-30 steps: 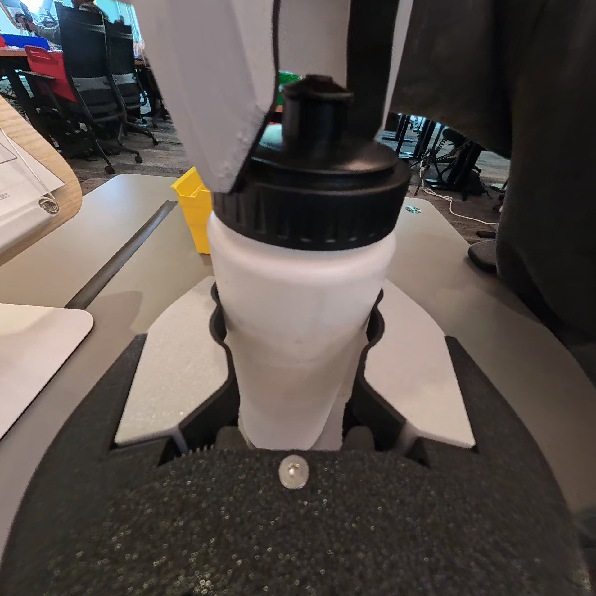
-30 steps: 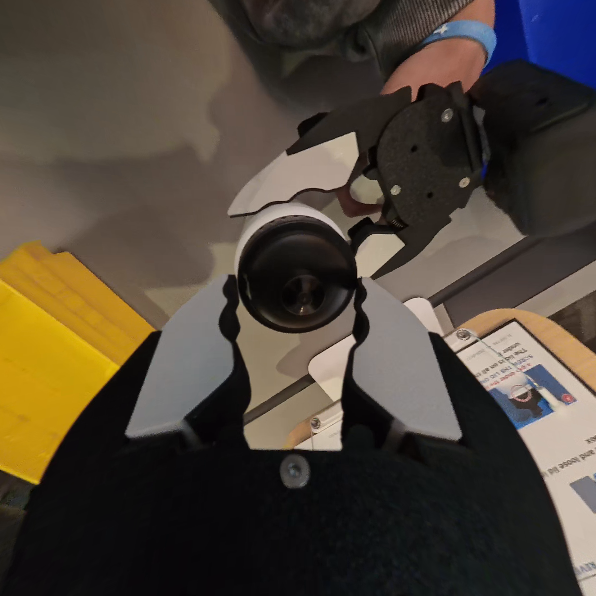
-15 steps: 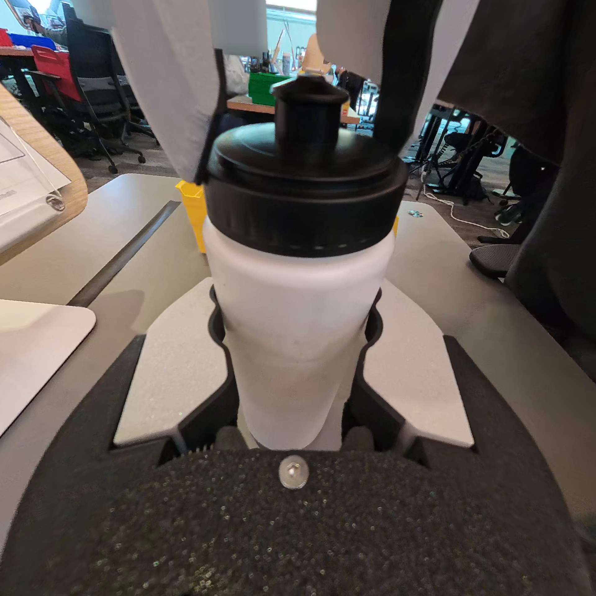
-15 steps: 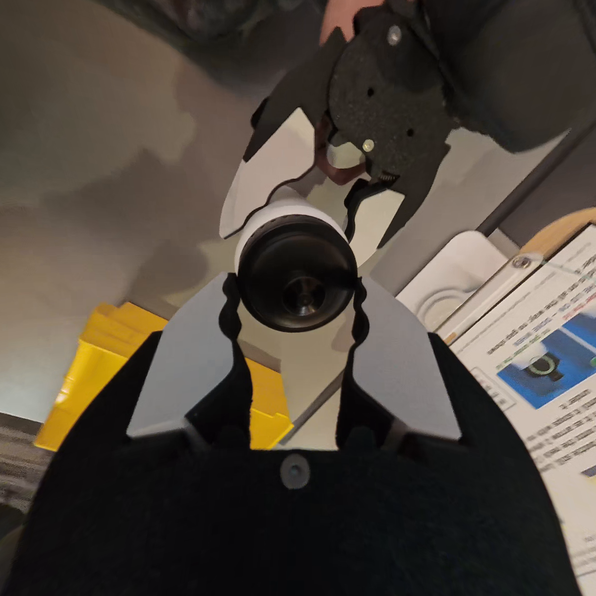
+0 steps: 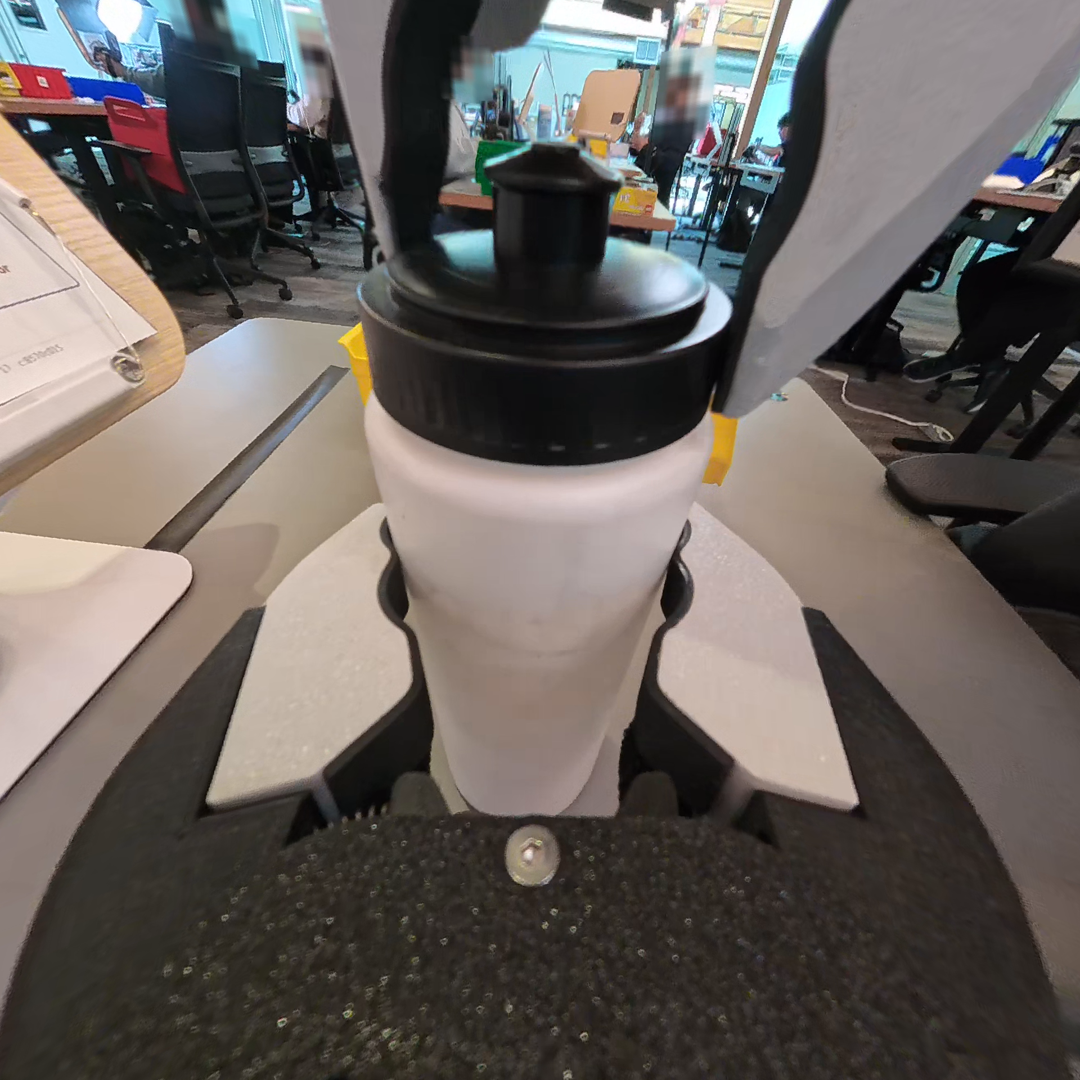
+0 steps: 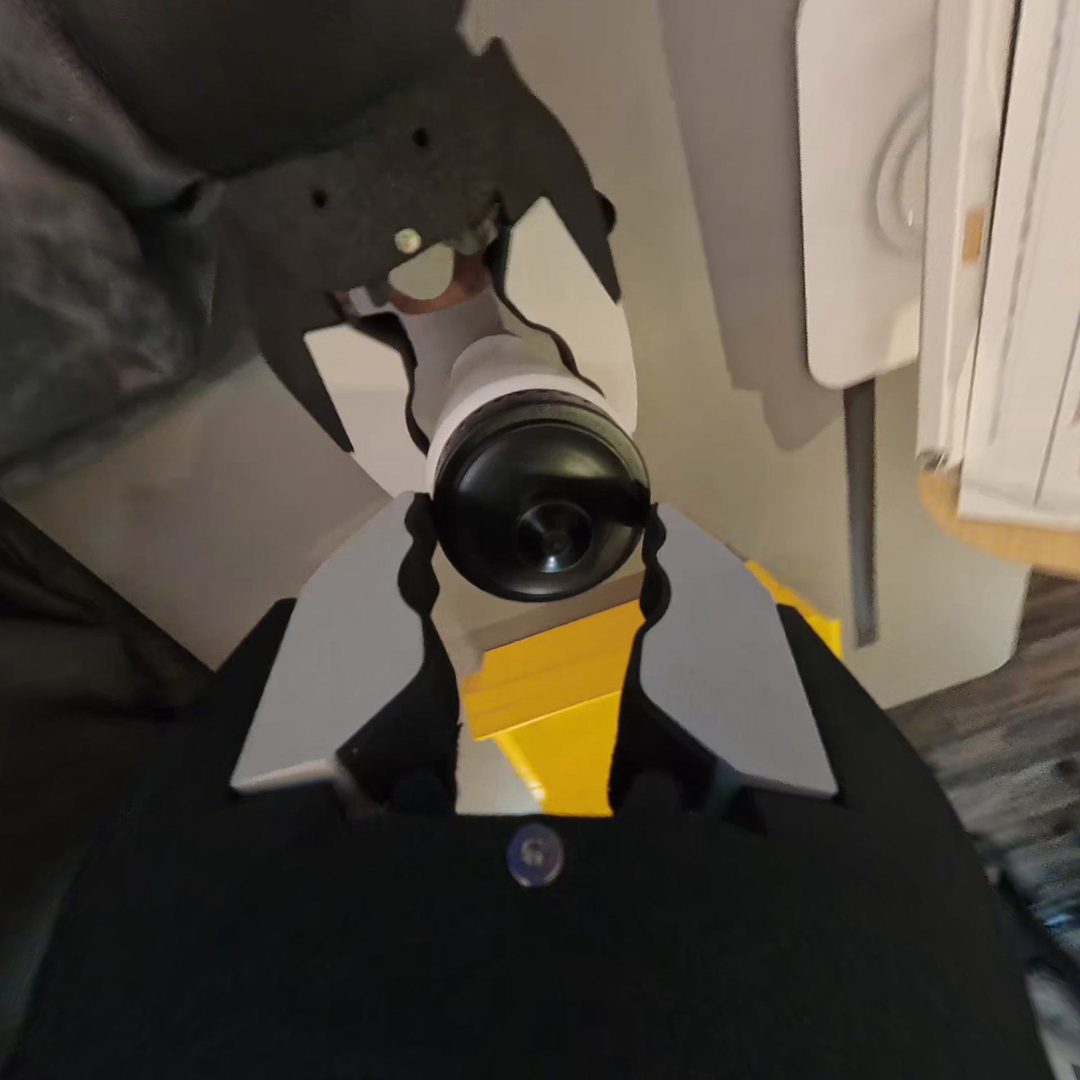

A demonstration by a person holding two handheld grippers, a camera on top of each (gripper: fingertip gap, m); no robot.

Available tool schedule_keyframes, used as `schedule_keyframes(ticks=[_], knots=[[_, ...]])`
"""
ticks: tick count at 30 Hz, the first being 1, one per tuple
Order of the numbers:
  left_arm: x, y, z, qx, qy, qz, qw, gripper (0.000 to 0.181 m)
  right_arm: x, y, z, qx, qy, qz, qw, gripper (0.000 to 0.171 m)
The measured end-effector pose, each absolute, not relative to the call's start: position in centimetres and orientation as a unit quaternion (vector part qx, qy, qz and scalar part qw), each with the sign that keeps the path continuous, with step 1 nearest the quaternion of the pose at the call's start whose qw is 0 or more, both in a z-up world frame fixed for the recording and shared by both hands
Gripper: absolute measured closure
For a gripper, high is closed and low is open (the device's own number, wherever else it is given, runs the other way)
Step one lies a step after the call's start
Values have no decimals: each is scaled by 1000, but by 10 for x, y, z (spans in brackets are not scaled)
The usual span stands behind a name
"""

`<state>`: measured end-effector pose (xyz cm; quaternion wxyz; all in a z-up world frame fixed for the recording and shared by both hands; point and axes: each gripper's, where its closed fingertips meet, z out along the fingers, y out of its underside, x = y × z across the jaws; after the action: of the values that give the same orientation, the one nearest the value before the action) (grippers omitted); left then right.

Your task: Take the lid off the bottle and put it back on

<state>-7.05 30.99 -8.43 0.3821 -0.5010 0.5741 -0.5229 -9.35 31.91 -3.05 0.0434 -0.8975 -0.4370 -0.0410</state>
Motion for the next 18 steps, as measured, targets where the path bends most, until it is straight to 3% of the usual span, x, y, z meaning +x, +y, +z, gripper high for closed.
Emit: schedule_keyframes(ticks=[4, 10, 15, 18], knots=[[-66, 305, -86, -500, 588, -506, 386, 95, -87, 310, -31, -950, -304, -50, 58, 103], [-69, 309, -85, -508, 572, -515, 386, 95, -92, 315, -31, -964, -253, -58, 61, 103], [-70, 307, -85, -506, 575, -515, 385, 95, -92, 315, -29, -934, -348, -65, 46, 102], [-70, 305, -85, -499, 576, -520, 386, 95, -88, 317, -19, -859, -500, -88, 58, 76]])
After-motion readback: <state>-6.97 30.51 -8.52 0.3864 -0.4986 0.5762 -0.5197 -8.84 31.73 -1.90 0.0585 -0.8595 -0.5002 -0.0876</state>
